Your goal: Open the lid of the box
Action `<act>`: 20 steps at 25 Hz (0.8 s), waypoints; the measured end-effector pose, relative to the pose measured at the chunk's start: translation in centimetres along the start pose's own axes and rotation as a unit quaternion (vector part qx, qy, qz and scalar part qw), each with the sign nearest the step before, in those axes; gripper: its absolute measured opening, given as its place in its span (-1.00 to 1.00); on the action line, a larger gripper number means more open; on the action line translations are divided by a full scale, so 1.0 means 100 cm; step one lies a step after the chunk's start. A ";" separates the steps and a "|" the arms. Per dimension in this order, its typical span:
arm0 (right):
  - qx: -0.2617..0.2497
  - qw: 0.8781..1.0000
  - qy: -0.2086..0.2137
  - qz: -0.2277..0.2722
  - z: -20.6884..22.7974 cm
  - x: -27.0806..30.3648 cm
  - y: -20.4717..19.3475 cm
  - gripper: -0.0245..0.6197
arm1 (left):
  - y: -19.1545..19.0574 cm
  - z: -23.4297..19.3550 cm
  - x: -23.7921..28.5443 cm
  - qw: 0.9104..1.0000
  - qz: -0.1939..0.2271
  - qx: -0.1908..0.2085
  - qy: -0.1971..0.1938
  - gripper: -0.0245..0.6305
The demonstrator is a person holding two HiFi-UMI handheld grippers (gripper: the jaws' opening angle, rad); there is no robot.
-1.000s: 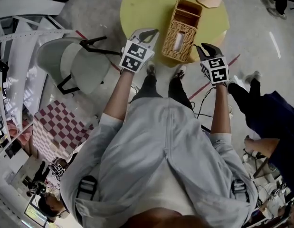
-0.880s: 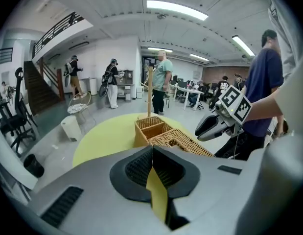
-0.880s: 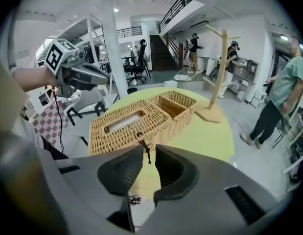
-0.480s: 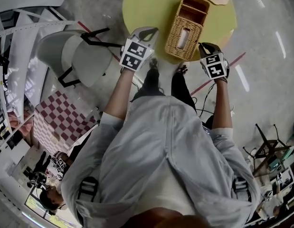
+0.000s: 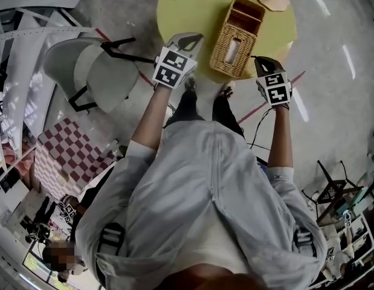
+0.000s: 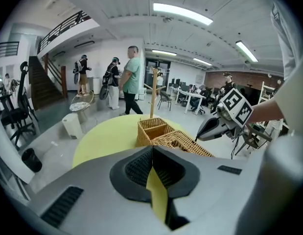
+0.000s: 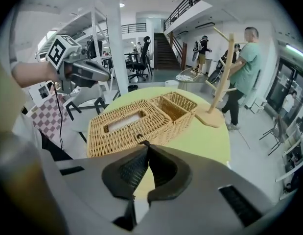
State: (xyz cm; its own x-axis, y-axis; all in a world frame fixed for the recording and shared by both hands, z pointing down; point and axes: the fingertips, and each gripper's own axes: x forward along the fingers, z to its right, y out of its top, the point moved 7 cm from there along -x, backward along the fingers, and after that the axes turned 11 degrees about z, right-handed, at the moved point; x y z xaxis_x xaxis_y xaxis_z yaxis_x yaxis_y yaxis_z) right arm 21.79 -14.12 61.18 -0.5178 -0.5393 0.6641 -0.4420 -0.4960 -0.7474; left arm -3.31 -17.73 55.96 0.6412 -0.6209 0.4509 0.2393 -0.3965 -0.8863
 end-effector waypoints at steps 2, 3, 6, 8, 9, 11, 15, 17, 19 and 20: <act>-0.004 1.000 -0.003 0.006 -0.004 -0.003 0.008 -0.85 | 0.005 0.000 -0.006 1.000 0.007 -0.001 0.001 -0.84; -0.004 1.000 -0.004 0.007 -0.007 -0.004 0.013 -0.85 | 0.008 -0.002 -0.009 1.000 0.010 0.000 0.001 -0.84; -0.007 1.000 -0.009 0.013 -0.012 -0.008 0.031 -0.85 | 0.017 -0.009 -0.018 1.000 0.024 0.004 0.005 -0.84; -0.012 1.000 -0.014 0.019 -0.014 -0.010 0.044 -0.85 | 0.025 -0.014 -0.025 0.999 0.035 0.007 0.007 -0.84; -0.016 0.999 -0.016 0.023 -0.015 -0.011 0.050 -0.85 | 0.030 -0.016 -0.029 0.999 0.040 0.008 0.009 -0.84; -0.023 0.999 -0.016 0.031 -0.018 -0.013 0.065 -0.85 | 0.037 -0.022 -0.037 0.999 0.050 0.013 0.010 -0.84; -0.025 0.998 -0.016 0.047 -0.028 -0.015 0.094 -0.85 | 0.044 -0.032 -0.050 0.998 0.062 0.017 0.009 -0.84; -0.028 0.998 -0.018 0.059 -0.033 -0.013 0.109 -0.85 | 0.044 -0.039 -0.054 0.998 0.063 0.018 0.007 -0.84; -0.029 0.997 -0.016 0.072 -0.038 -0.009 0.123 -0.85 | 0.042 -0.045 -0.057 0.998 0.064 0.020 0.007 -0.84; -0.030 0.997 -0.014 0.077 -0.040 -0.007 0.130 -0.85 | 0.041 -0.048 -0.058 0.998 0.065 0.021 0.007 -0.84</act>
State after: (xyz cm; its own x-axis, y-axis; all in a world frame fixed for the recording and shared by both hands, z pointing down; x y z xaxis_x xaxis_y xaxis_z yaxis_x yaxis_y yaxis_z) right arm 13.47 -17.44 50.97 -0.5628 -0.6245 0.5415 -0.4024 -0.3652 -0.8395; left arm -9.56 -19.03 50.19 0.6590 -0.6740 0.3338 0.1856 -0.2843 -0.9406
